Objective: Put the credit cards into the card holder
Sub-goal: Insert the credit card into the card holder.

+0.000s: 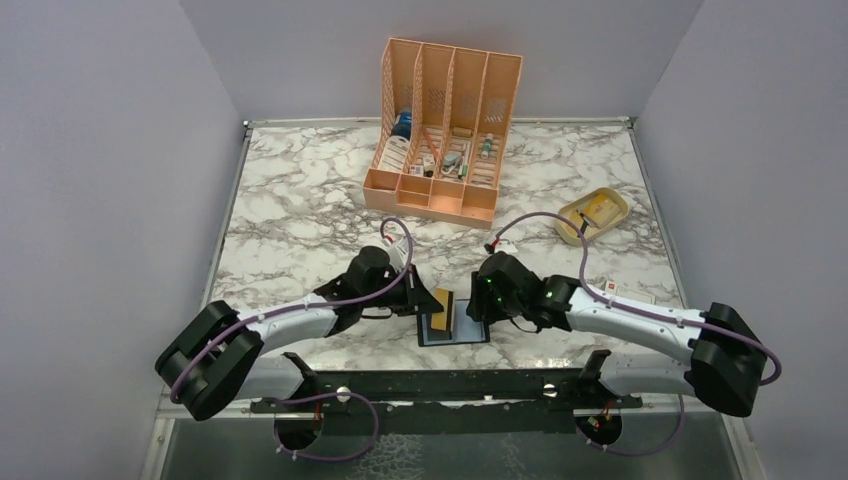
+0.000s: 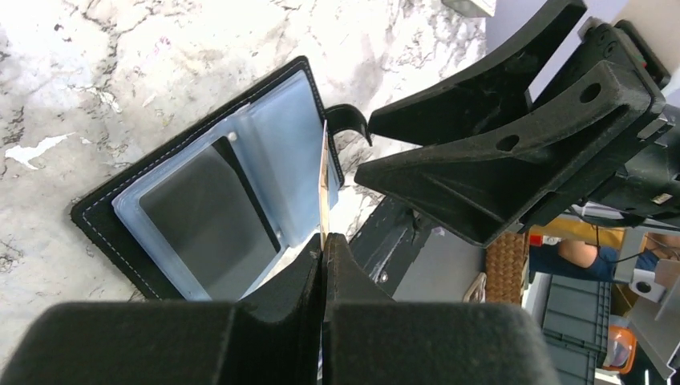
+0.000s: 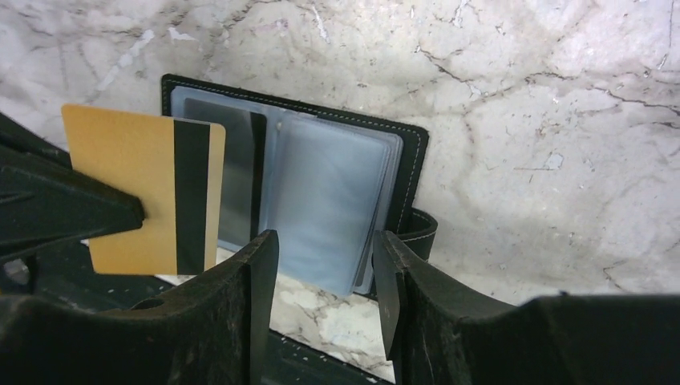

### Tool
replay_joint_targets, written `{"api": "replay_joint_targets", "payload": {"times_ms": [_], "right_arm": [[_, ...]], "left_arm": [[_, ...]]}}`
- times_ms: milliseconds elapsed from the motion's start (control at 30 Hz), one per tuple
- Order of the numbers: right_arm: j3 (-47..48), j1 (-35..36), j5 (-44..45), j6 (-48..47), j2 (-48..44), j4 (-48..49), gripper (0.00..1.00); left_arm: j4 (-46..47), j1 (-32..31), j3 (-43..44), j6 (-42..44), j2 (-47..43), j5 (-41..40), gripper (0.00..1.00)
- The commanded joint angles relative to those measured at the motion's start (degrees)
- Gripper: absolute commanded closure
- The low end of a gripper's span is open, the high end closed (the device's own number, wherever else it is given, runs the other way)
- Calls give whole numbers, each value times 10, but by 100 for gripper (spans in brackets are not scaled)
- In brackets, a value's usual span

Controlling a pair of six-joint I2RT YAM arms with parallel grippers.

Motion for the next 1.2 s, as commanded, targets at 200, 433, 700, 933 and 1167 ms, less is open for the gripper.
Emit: {"api": "replay_joint_targets", "payload": {"times_ms": [200, 433, 700, 933, 1167], "right_arm": [[40, 1, 37, -45, 101, -2, 54], [21, 0, 46, -42, 106, 7, 61], [3, 1, 41, -39, 110, 17, 69], [-11, 1, 34, -29, 100, 26, 71], [-20, 1, 37, -24, 91, 26, 74]], "left_arm": [[20, -10, 0, -4, 57, -23, 100], [27, -11, 10, -9, 86, -8, 100], [28, -11, 10, -21, 101, 0, 100], [41, -11, 14, -26, 108, 16, 100], [51, -11, 12, -34, 116, 24, 100]]}}
